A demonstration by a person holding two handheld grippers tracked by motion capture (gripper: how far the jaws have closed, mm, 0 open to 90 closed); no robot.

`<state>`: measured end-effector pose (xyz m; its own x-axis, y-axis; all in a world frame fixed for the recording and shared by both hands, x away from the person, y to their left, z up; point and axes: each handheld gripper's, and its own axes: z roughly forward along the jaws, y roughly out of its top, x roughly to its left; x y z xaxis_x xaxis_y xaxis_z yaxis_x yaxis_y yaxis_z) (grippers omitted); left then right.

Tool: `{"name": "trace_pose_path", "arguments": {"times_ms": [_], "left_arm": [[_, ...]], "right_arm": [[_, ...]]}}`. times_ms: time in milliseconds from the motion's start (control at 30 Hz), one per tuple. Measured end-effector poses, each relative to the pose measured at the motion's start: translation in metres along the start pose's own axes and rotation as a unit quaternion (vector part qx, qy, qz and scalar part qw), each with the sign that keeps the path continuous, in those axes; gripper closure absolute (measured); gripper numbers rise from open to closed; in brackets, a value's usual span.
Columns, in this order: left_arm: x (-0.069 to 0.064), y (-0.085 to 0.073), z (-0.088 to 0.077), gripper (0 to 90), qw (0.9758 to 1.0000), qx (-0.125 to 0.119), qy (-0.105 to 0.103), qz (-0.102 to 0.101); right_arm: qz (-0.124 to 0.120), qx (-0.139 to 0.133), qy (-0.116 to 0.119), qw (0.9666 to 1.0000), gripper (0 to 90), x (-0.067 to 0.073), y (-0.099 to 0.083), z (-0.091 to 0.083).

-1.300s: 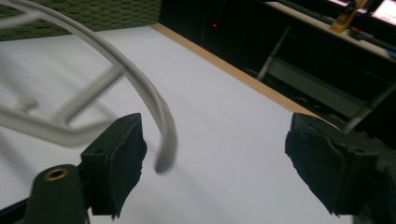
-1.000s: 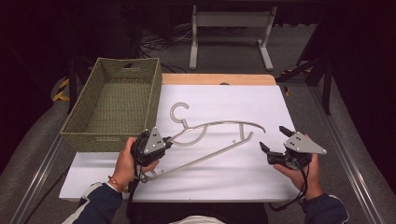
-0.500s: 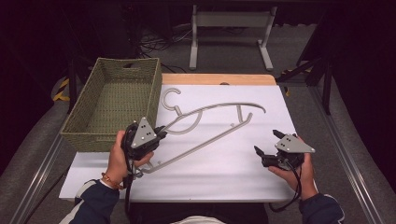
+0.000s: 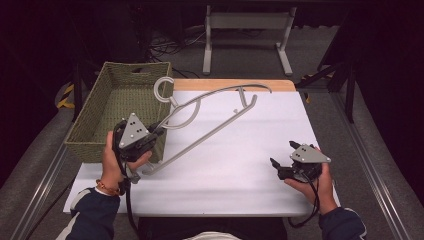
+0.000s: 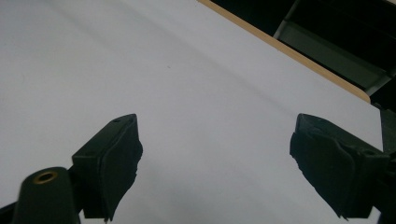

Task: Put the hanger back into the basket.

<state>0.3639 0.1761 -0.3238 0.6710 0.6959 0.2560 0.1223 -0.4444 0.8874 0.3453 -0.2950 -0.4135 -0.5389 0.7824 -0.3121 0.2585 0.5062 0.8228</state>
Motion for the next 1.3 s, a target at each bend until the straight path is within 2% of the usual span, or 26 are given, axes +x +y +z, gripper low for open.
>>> {"name": "trace_pose_path", "arguments": {"times_ms": [67, 100, 167, 233, 367, 567, 633, 767, 833, 900, 1067, 1300], "left_arm": [[0.006, 0.000, -0.002, 81.3, 0.9999, -0.004, 0.001, -0.011], [0.011, 0.000, -0.004, 81.4, 0.9998, -0.005, 0.008, -0.016], [0.012, 0.000, -0.004, 81.4, 0.9998, -0.006, 0.009, -0.016], [0.018, 0.000, -0.007, 81.4, 0.9994, -0.013, 0.010, -0.032], [0.024, 0.004, -0.009, 81.4, 0.9990, -0.015, 0.011, -0.040], [0.035, 0.008, -0.007, 81.3, 0.9987, -0.004, 0.024, -0.044], [0.041, 0.009, -0.006, 81.3, 0.9986, 0.002, 0.029, -0.045], [0.058, 0.013, -0.006, 81.3, 0.9978, 0.007, 0.041, -0.052], [0.060, 0.013, -0.006, 81.3, 0.9976, 0.008, 0.045, -0.053], [0.066, 0.013, -0.005, 81.3, 0.9968, 0.013, 0.059, -0.053], [0.083, 0.005, -0.003, 81.3, 0.9955, 0.019, 0.067, -0.065], [0.104, -0.008, 0.000, 81.3, 0.9922, 0.027, 0.081, -0.091]], "right_arm": [[-0.001, 0.001, 0.001, 1.0000, 15.9, 0.001, 0.000, 0.001], [-0.001, 0.001, 0.002, 1.0000, 16.0, 0.001, 0.000, 0.001], [0.000, 0.002, 0.003, 1.0000, 16.2, 0.001, 0.000, 0.001], [0.001, 0.004, 0.005, 1.0000, 16.3, 0.002, -0.001, 0.002], [-0.001, 0.008, 0.006, 0.9999, 16.3, 0.003, -0.001, 0.003], [0.000, 0.010, 0.007, 0.9999, 16.3, 0.003, -0.002, 0.005], [0.003, 0.012, 0.011, 0.9999, 16.3, 0.005, -0.001, 0.007], [-0.007, 0.017, 0.014, 0.9997, 16.3, 0.008, -0.001, 0.010], [-0.006, 0.019, 0.015, 0.9997, 16.3, 0.008, -0.002, 0.011], [-0.004, 0.019, 0.015, 0.9997, 16.3, 0.007, -0.002, 0.011], [-0.005, 0.017, 0.017, 0.9997, 16.4, 0.009, -0.001, 0.011], [-0.010, 0.014, 0.024, 0.9996, 16.3, 0.011, -0.001, 0.012]]}}
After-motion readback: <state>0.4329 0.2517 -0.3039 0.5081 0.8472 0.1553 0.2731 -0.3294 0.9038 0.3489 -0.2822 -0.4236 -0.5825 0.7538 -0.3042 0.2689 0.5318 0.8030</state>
